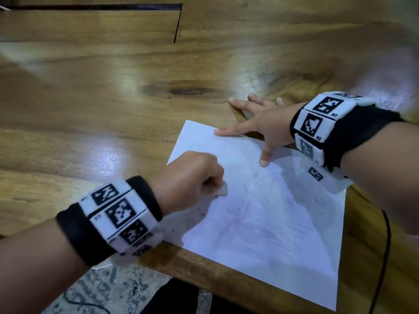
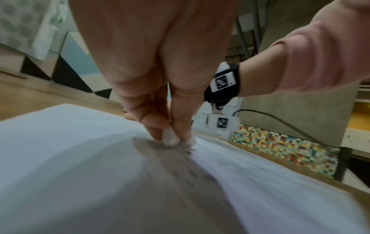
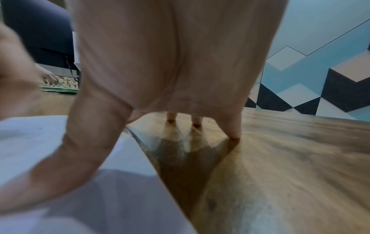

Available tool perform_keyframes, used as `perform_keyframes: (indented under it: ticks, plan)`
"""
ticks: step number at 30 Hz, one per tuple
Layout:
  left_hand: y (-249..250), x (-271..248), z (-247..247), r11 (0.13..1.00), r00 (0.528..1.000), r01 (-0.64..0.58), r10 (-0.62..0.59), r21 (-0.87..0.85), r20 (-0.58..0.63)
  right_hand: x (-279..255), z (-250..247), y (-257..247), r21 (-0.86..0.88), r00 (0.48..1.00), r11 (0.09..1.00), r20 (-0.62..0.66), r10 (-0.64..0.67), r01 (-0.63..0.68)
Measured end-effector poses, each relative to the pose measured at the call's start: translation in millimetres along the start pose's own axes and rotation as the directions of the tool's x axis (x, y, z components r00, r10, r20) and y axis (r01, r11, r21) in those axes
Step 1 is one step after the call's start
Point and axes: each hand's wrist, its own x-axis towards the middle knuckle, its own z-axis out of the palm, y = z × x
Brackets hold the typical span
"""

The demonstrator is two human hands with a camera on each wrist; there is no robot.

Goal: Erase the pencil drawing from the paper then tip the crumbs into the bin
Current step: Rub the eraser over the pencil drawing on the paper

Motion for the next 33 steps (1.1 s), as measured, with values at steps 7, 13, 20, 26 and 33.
perform_keyframes:
  ticks: [7,13,20,26,33]
  plan:
    - [1.4,-14.6,-2.9,0.997,0.995,0.040,-0.034,-0.070,0.092,0.6,-0.6,-1.5,-0.020,1.000,1.000,0.006,0.002,-0.002]
    - [5.2,16.4,-2.4,0.999,0.999,0.026,-0.025,0.038,-0.032,0.1,0.3,-1.5,-0.012,1.000,1.000,-0.003,-0.005,0.005]
    - [-0.7,-44.8,8.2,0.997,0.982,0.012,0.002,-0.075,0.188,0.1,-1.0,-3.3,-0.048,1.000,0.999,0.005,0.009,-0.009]
    - [-1.4,-21.1,3.9,1.000,1.000,-0.024,0.024,0.001,0.011,1.0,-1.0,-3.1,-0.051,1.000,0.999,0.008,0.014,-0.013]
    - [-7.5,-62.3,9.0,0.994,0.992,0.016,-0.003,-0.104,0.126,2.1,-1.0,-3.9,-0.051,0.999,0.998,0.014,0.029,-0.028]
